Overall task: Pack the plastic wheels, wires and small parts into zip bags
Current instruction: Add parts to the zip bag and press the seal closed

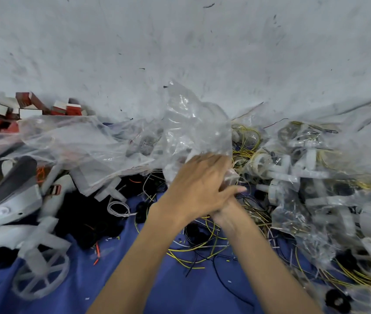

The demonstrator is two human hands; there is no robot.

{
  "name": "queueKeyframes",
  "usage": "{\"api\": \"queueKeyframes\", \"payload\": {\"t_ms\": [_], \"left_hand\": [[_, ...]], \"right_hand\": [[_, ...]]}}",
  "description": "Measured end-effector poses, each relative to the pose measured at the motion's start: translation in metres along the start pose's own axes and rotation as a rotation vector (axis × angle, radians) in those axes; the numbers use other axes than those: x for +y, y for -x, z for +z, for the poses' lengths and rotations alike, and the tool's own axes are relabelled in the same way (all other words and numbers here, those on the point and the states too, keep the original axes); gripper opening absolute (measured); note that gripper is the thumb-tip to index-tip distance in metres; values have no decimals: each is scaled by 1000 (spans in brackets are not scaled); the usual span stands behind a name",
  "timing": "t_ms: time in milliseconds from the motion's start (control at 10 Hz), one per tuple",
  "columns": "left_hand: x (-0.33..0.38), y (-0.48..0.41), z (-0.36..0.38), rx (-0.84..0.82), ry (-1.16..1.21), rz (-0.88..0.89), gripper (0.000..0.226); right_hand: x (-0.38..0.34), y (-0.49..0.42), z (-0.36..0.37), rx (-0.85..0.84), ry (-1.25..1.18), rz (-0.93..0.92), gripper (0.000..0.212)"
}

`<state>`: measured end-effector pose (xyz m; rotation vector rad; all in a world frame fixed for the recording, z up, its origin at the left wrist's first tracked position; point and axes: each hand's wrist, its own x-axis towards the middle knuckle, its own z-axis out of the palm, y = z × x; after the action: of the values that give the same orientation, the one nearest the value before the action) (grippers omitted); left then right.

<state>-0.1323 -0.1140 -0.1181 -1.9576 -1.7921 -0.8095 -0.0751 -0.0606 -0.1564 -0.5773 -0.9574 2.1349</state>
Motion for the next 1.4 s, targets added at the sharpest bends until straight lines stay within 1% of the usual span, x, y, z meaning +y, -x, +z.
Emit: {"api": "queueKeyframes", "payload": {"t_ms": [100, 200, 300, 400, 500, 600, 700, 800, 900, 1000, 1100, 1200, 1300, 1400], "left_hand": [[-12, 0, -11, 62, -1, -17, 17], [-24, 2, -20, 35, 57, -109, 23], [-23, 4, -20, -121, 93, -80, 35], [-10, 0, -21, -198, 226, -15, 50], [-4, 0, -21, -216, 280, 17, 57], [-8, 2, -26, -220, 342, 4, 60], [-15, 5, -27, -290, 382, -41, 54], [-31, 8, -20, -403, 325, -87, 46], [-45, 7, -7, -385, 289, -133, 35], [-55, 7, 6, -260, 342, -177, 22], [-63, 15, 15, -158, 548, -287, 21], [-74, 19, 13, -54, 774, -414, 18], [-94, 39, 4, 86, 894, -530, 30], [-111, 55, 9, 85, 870, -624, 25]], "right_hand": [[1, -15, 12, 61, -37, 52, 20], [-3, -16, 18, 101, -55, -129, 21], [0, -10, 17, -8, 116, -138, 20], [-8, 3, 17, -86, 885, -95, 24], [-11, 26, 14, -72, 1376, -117, 26], [3, 25, 12, 11, 1413, -107, 29], [1, 12, 14, -83, 1564, -79, 33], [-4, 0, 16, -245, 1794, 32, 26], [-12, -8, 12, -439, 1974, 76, 23], [-27, -4, 13, -506, 2154, -144, 25], [-28, 12, 30, -113, 2226, -656, 26], [-8, 27, 50, 39, 2141, -860, 30], [23, 29, 66, 49, 1978, -920, 23], [46, 28, 80, 46, 1798, -994, 28]]}}
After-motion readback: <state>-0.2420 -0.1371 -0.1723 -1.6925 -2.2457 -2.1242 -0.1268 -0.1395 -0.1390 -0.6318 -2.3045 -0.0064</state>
